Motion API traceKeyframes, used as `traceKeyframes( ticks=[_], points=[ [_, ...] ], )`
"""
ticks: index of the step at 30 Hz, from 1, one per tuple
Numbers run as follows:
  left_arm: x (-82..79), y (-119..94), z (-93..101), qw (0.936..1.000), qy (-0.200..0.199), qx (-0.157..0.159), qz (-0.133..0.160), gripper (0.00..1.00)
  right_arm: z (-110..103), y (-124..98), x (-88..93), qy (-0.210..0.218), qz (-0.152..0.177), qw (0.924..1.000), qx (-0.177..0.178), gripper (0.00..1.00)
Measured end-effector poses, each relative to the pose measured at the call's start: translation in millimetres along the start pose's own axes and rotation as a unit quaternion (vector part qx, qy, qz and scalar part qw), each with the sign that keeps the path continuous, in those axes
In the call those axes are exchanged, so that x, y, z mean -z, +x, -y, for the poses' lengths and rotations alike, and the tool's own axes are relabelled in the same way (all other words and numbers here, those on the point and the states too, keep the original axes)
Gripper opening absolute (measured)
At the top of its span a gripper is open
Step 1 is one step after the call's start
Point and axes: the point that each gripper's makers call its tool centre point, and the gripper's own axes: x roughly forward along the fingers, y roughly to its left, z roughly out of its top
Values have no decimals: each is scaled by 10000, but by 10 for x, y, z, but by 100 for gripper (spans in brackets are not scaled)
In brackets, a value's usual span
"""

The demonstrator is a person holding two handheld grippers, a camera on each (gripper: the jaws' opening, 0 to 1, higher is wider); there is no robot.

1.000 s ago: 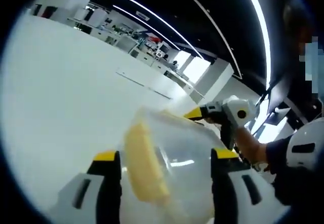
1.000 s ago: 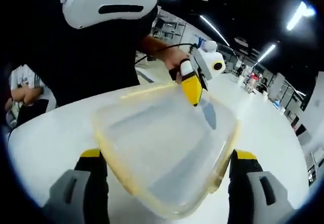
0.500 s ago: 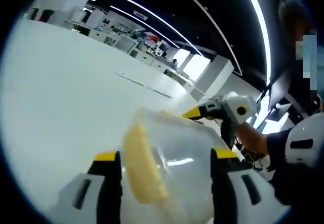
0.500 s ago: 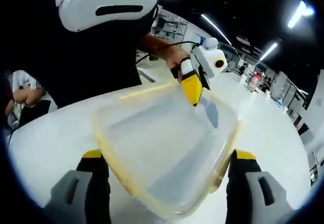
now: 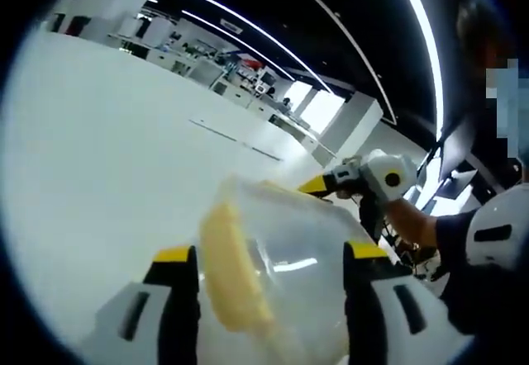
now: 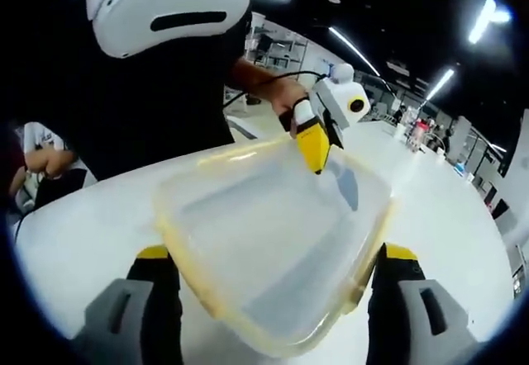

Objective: Snap each plastic latch of the storage box into its locked position after aligning the lid with the box until every specified latch is closed and the lid sits flush.

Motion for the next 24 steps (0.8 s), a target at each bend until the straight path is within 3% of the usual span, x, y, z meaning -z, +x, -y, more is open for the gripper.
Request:
traceKeyframes(
  ticks=[24],
  points=[
    [5,22,-7,9997,71,-153,-153,71,7,6,-32,138,333,9991,-224,90]
  ],
)
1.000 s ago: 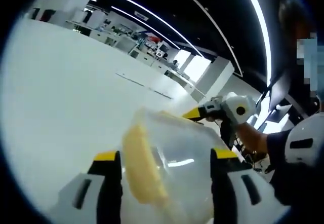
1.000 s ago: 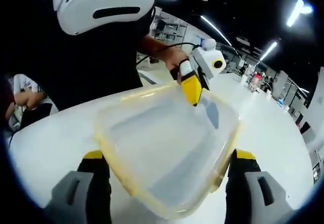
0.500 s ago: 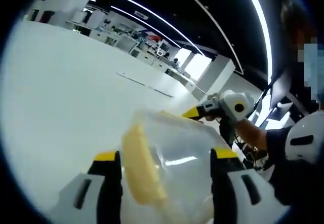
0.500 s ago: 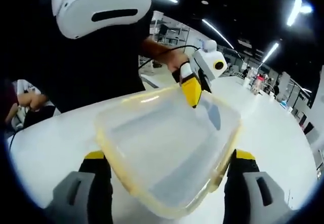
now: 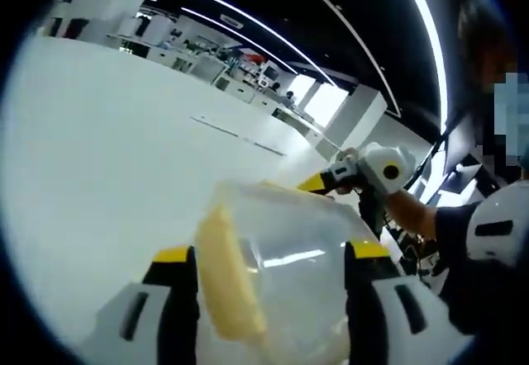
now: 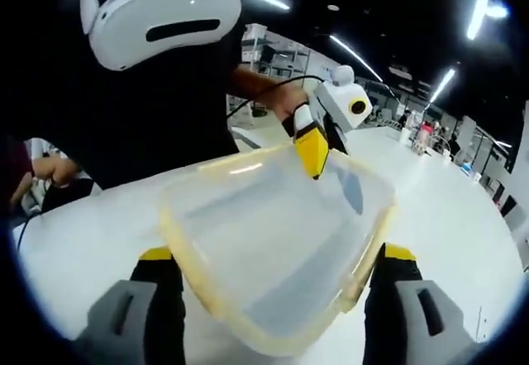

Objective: Snap each plastic latch of the storage box into its locked position after aligning the lid with the box until every specified latch is closed and the lid sits flush.

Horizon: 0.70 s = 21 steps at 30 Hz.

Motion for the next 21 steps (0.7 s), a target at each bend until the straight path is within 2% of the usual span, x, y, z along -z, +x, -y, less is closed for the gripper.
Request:
traceKeyframes(
  ticks=[4,12,18,21],
  points=[
    [-45,84,-10,9999,93,-45,70,74,5,10,-12,54,21,10000,-56,89],
    [-36,82,-8,9999,46,-118,58,74,8,19,-7,109,223,9996,-110,89],
    [-28,86,-12,9999,33,-119,81,74,1,27,9,125,194,9997,-126,90],
    [-27,92,-27,9999,13,-124,76,74,9,40,31,105,124,9998,-128,94]
  ],
)
